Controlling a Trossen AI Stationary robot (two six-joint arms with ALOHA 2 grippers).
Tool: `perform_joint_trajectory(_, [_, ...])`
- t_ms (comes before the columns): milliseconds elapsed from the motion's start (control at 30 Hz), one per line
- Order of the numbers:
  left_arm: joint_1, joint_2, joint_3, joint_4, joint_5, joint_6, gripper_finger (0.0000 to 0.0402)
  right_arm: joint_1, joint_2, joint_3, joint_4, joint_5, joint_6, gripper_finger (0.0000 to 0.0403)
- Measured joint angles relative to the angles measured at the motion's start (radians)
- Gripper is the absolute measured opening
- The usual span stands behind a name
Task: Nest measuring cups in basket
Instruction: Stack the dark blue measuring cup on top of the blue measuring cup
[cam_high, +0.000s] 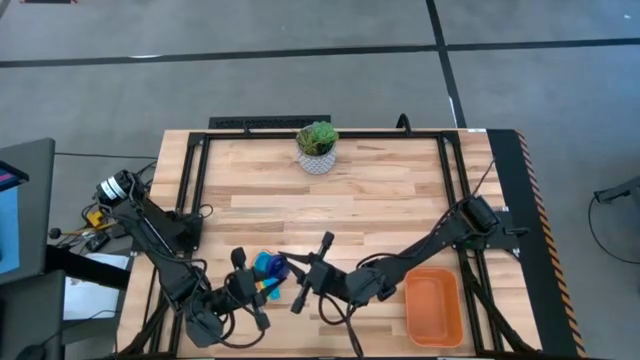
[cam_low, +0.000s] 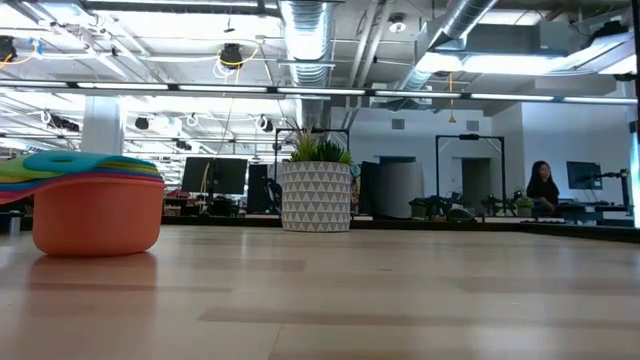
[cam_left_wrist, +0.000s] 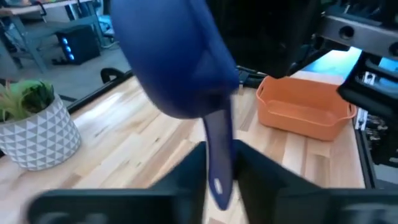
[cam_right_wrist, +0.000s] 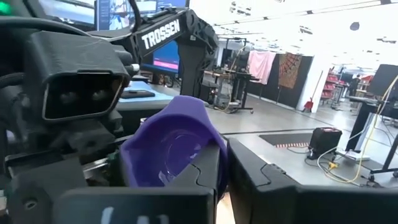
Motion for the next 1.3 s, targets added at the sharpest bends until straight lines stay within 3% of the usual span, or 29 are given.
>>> perform_joint_trajectory(100, [0.002,0.000,0.000,-0.002,-0.008,-0.058,0.0011,-0.002,0.000,0.000,0.001,0.003,0.008,0.0043])
perform_joint_trajectory(333, [-0.002,0.000,0.000,-0.024,0.008,-0.196,0.0003,-0.002,0.000,0.000,-0.044,0.003,0.084,0.0053])
perform_joint_trajectory(467, [-0.009,-0.018,0.000,-0.162,0.070,-0.428,0.0002,0.006,-0.014,0.000,-0.156,-0.033,0.152,0.0075])
perform_joint_trajectory(733, [-0.024,-0.029,-0.001,-0.601,0.124,-1.004,0.0000,0.004,-0.015,0.000,-0.364,-0.184,0.290,0.0189])
perform_joint_trajectory(867, [-0.032,-0.028,-0.006,-0.713,0.252,-1.160,0.0000,0.005,-0.014,0.000,-0.407,-0.173,0.304,0.0246])
perform_joint_trajectory(1067, [-0.035,-0.027,-0.078,-0.631,0.391,-1.271,0.0000,0.006,-0.014,0.000,-0.420,-0.166,0.313,0.0269])
perform_joint_trajectory(1300, [-0.031,-0.031,-0.155,-0.416,0.518,-1.187,0.0000,0.001,-0.014,0.000,-0.427,-0.164,0.327,0.0269])
